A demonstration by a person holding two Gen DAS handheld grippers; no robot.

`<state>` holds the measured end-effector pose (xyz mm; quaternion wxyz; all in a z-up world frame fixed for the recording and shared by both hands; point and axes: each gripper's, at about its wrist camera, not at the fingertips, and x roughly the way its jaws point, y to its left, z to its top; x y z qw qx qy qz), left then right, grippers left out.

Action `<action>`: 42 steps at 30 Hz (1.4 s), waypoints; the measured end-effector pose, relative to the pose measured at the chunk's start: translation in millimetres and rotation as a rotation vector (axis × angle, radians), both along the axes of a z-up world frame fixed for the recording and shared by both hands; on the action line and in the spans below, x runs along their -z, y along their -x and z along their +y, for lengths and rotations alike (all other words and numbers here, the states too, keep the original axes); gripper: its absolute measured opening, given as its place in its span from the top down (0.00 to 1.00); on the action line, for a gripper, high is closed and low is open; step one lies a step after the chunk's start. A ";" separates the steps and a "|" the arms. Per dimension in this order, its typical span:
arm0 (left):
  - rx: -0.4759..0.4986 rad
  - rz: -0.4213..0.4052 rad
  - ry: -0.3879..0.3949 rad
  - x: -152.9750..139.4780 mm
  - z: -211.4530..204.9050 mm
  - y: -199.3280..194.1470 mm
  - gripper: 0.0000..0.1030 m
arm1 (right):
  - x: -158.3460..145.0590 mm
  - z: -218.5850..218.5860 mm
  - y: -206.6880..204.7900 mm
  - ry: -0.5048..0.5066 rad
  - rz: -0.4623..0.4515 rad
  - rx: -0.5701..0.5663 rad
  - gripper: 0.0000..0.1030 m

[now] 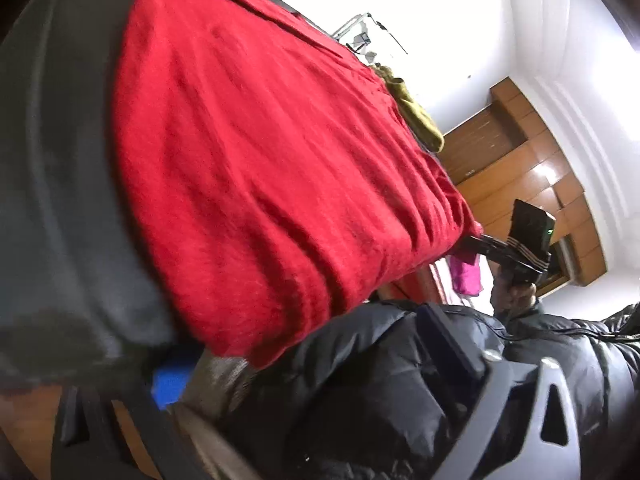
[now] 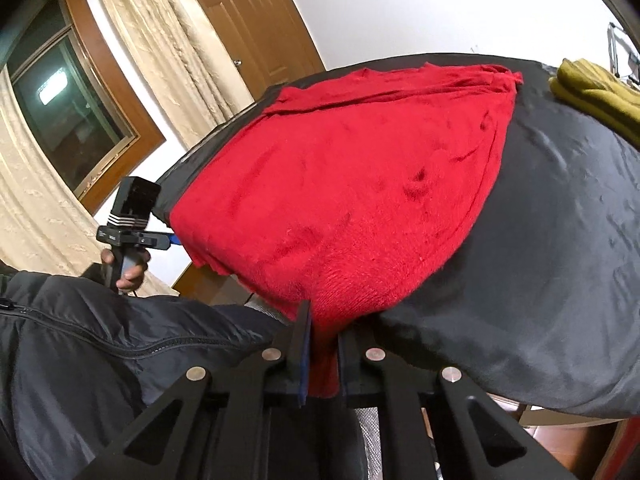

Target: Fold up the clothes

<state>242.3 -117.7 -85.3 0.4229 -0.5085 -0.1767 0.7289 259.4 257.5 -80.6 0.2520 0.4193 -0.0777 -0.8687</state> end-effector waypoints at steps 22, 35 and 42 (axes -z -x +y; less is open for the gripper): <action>-0.069 0.385 -0.098 -133.6 -22.5 -29.3 0.90 | -28.1 2.7 9.6 0.034 0.145 0.012 0.89; -0.218 0.428 -0.119 -169.6 -27.7 26.2 0.90 | -77.2 0.7 27.2 -0.144 0.392 0.169 0.89; -0.255 0.441 -0.098 -192.5 -16.0 68.8 0.90 | -101.9 -2.8 63.1 -0.245 0.473 0.233 0.89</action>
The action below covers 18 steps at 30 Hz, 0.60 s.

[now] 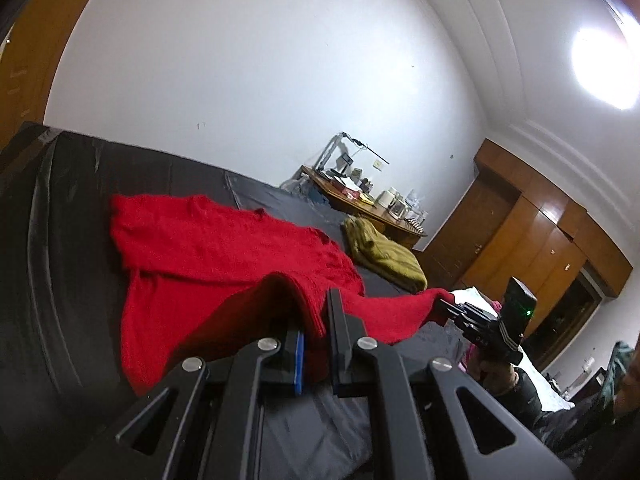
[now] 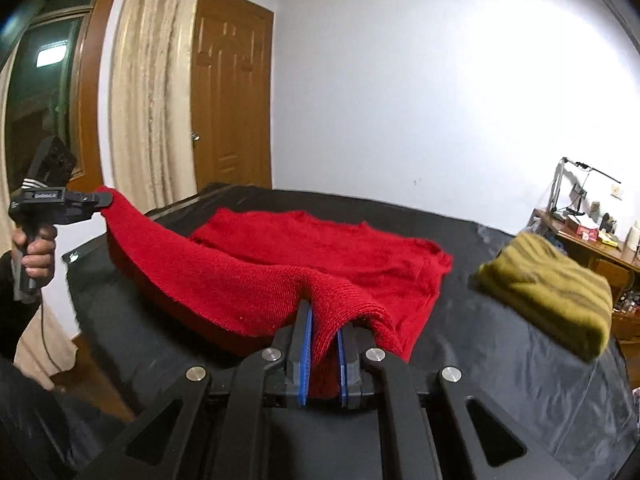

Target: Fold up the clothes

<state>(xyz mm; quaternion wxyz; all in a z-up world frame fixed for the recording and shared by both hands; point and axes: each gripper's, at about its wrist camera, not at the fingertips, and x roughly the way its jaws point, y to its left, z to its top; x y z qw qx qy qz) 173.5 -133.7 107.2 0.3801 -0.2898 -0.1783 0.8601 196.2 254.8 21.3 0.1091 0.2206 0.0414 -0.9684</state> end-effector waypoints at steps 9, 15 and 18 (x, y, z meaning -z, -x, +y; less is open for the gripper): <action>-0.060 -0.003 0.015 -19.7 11.7 75.8 0.90 | -40.3 8.4 70.2 -0.005 0.051 0.073 0.89; -0.123 -0.044 0.007 -20.1 16.5 133.6 0.90 | -51.5 7.5 131.0 -0.021 0.029 0.110 0.89; -0.160 -0.081 -0.004 -15.7 15.6 163.5 0.90 | -46.5 9.0 161.0 -0.003 -0.007 0.133 0.89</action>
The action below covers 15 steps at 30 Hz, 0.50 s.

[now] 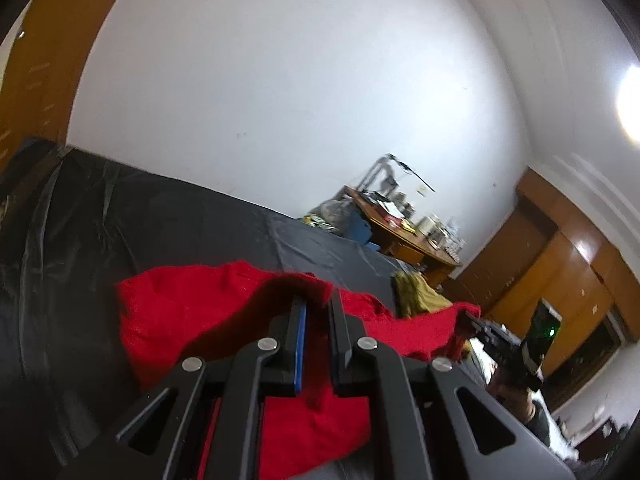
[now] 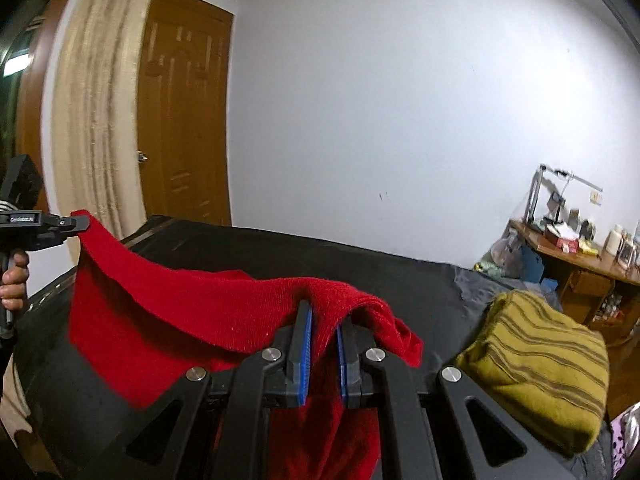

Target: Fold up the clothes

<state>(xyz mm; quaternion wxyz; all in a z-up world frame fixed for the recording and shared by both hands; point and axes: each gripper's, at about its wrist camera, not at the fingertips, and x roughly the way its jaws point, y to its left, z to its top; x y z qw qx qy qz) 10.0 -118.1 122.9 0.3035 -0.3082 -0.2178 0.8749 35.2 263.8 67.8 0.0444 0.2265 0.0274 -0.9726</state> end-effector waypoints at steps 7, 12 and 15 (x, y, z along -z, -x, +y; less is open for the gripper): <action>-0.044 -0.095 -0.012 32.3 -7.7 53.5 0.90 | 31.7 12.8 63.6 0.056 -0.116 0.042 0.89; -0.045 -0.121 0.196 60.4 6.2 69.0 0.90 | 52.8 19.5 85.0 0.058 -0.178 0.055 0.89; 0.002 -0.068 0.363 71.3 24.8 68.5 0.74 | 59.1 24.6 88.6 0.071 -0.194 0.061 0.89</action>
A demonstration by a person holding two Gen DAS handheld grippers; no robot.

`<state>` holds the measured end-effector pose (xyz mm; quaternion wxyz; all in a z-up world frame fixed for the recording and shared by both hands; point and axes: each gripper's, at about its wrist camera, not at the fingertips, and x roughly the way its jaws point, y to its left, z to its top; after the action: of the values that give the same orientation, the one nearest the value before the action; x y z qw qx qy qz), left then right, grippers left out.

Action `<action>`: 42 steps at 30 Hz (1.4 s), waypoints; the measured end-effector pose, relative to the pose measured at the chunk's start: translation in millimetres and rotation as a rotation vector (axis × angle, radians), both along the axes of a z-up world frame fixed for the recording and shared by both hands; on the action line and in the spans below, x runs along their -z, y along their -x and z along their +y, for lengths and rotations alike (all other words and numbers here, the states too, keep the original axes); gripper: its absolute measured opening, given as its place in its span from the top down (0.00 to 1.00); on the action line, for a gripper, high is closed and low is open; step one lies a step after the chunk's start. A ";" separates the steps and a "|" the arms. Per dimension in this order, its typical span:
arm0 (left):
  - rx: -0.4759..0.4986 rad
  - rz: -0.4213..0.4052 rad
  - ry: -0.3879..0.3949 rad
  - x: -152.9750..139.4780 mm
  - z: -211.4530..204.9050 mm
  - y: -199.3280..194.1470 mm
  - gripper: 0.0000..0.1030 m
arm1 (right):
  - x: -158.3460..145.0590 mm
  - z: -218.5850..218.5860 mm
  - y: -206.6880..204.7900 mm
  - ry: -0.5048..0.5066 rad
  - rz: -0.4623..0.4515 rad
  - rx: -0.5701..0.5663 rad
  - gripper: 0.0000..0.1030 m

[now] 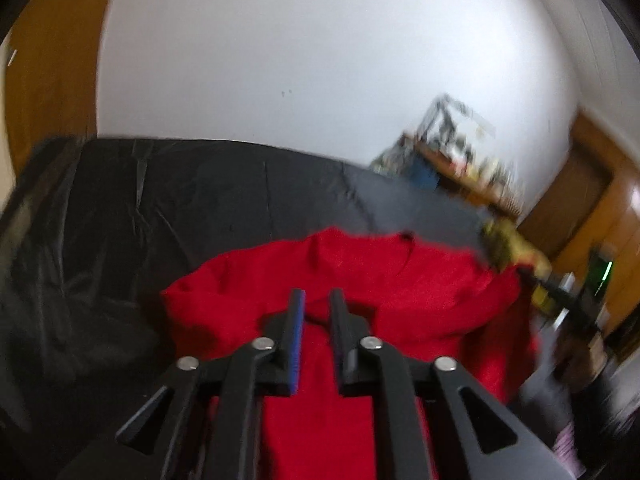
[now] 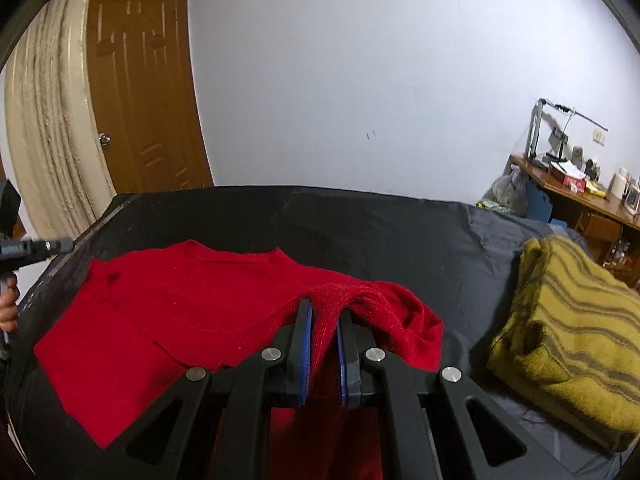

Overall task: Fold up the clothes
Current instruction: 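Lift the hem with both grippers and fold it toward the collar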

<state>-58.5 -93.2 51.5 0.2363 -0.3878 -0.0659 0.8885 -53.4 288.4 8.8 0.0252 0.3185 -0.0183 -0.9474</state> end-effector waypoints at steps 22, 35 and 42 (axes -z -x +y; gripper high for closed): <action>0.413 0.194 0.495 39.5 86.5 10.0 0.29 | 28.6 9.7 19.3 0.047 -0.069 0.017 0.89; 0.198 0.090 0.245 16.8 59.1 33.5 0.90 | 20.4 1.7 29.9 0.028 -0.023 0.047 0.89; -0.002 0.083 0.168 5.5 40.2 60.5 0.90 | 8.2 -6.0 58.9 0.007 0.028 0.070 0.89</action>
<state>-119.0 -53.1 46.0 0.2043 -0.3689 0.0183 0.9066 -112.2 282.4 0.6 -0.0065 0.3042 -0.0324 -0.9520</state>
